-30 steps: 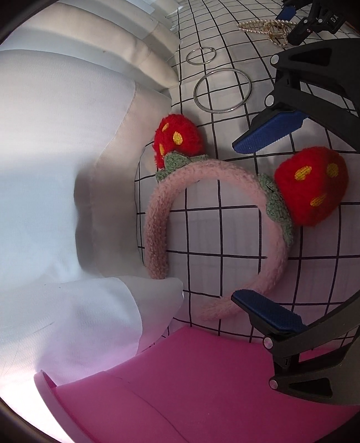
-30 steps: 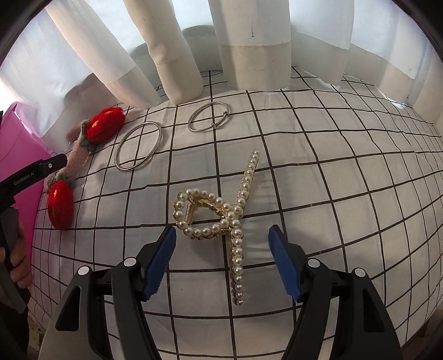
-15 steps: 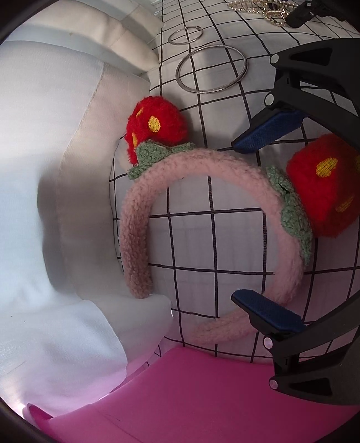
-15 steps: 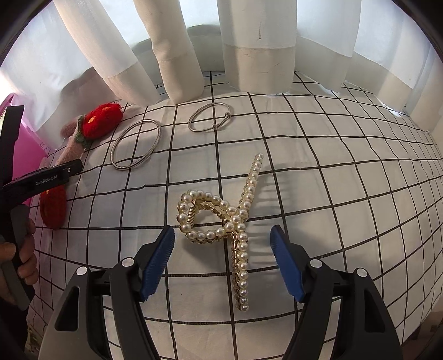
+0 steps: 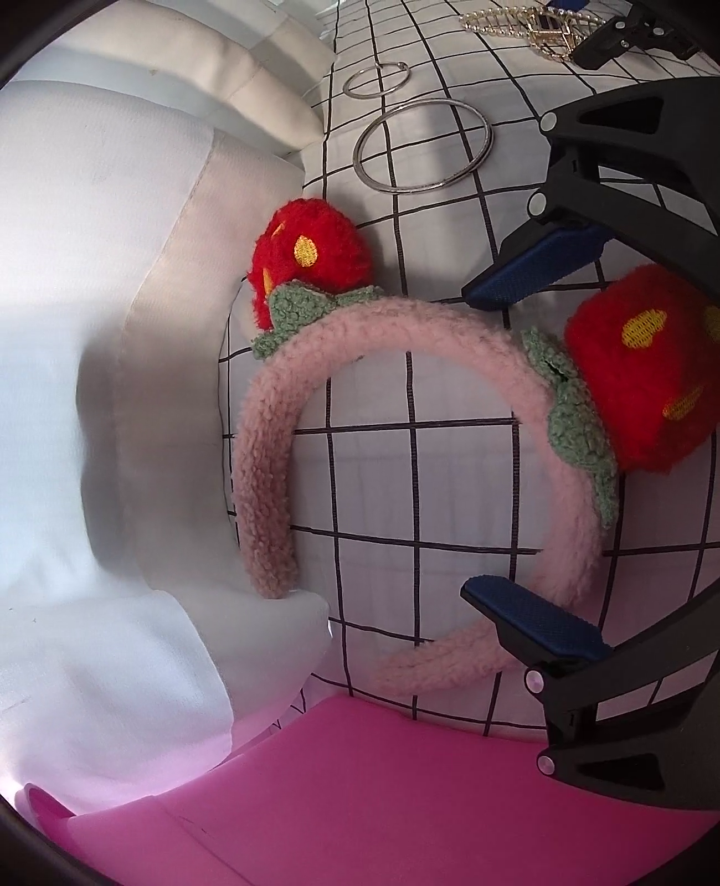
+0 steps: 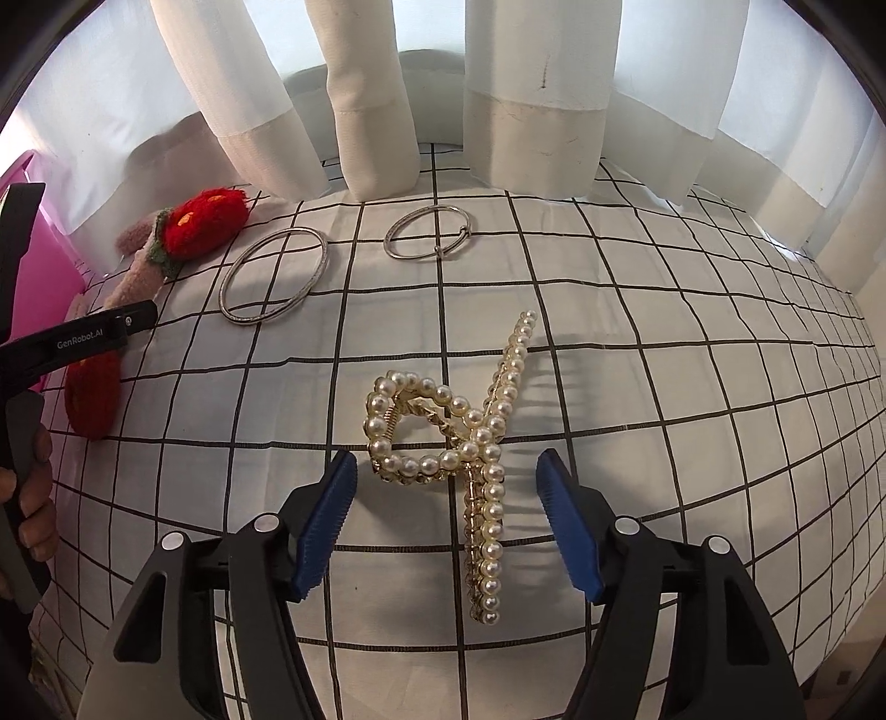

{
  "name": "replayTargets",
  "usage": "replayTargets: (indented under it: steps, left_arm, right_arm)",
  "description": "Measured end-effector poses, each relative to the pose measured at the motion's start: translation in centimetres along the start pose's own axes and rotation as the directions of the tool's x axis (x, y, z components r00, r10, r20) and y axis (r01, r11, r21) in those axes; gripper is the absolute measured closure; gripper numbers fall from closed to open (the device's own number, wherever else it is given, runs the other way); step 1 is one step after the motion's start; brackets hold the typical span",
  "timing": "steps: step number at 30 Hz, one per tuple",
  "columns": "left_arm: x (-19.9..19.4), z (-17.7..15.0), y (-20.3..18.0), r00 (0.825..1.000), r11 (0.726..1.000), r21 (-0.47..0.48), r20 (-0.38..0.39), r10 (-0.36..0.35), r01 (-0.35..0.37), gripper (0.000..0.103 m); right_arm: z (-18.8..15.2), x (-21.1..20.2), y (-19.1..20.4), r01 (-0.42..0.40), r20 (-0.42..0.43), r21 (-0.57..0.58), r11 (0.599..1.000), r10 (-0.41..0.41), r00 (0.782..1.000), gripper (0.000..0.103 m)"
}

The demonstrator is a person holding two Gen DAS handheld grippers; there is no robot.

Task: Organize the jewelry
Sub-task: 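Close the left tool on the strawberry headband while the right tool grasps the pearl claw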

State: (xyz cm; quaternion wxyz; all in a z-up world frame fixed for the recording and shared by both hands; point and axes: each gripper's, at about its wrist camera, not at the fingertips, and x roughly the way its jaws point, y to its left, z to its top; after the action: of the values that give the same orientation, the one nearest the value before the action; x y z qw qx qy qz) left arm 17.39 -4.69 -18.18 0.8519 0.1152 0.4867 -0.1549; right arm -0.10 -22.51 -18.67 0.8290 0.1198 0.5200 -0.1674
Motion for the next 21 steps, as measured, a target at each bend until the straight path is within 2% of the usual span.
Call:
replayTargets:
  steps: [4, 6, 8, 9, 11, 14, 17, 21]
  left_arm:
    - [-0.4, -0.5, -0.1, 1.000, 1.000, 0.006, -0.001, -0.015, 0.015, 0.026]
    - [-0.7, -0.7, -0.3, 1.000, 1.000, 0.008, -0.003, -0.025, 0.025, 0.035]
    - [-1.1, -0.9, -0.7, 1.000, 1.000, 0.008, -0.002, -0.029, 0.029, 0.049]
    - [-1.6, -1.0, -1.0, 0.999, 0.999, 0.010, -0.003, -0.035, 0.035, 0.052]
    - [-2.0, -1.0, -1.0, 0.999, 0.998, 0.014, 0.000, -0.054, 0.054, 0.068]
    - [-2.6, -1.4, -1.5, 0.999, 0.998, 0.026, 0.016, -0.049, 0.048, 0.079]
    - [-4.0, -1.3, -1.4, 0.998, 0.998, 0.033, 0.036, -0.057, 0.055, 0.085]
    - [-5.5, -1.7, -1.6, 0.996, 0.998, 0.039, 0.062, -0.060, 0.058, 0.086]
  right_arm:
    - [-0.1, -0.4, 0.1, 0.000, 0.007, -0.015, 1.000, 0.000, 1.000, 0.060]
    - [-0.1, -0.4, 0.1, -0.002, 0.007, -0.014, 1.000, 0.002, 1.000, 0.061]
    - [-0.1, -0.5, 0.2, -0.008, 0.008, -0.010, 1.000, 0.008, 1.000, 0.061]
    - [-0.1, -0.6, 0.2, -0.011, 0.009, -0.009, 1.000, 0.011, 1.000, 0.061]
    - [-0.1, -0.7, 0.2, -0.021, 0.010, -0.005, 1.000, 0.021, 1.000, 0.061]
    - [-0.2, -0.9, 0.2, -0.032, 0.013, -0.005, 0.999, 0.032, 0.999, 0.061]
    - [-0.4, -1.0, 0.1, -0.045, 0.015, 0.002, 0.999, 0.045, 0.999, 0.061]
    - [-0.4, -1.4, 0.0, -0.051, 0.027, 0.004, 0.999, 0.051, 0.998, 0.061]
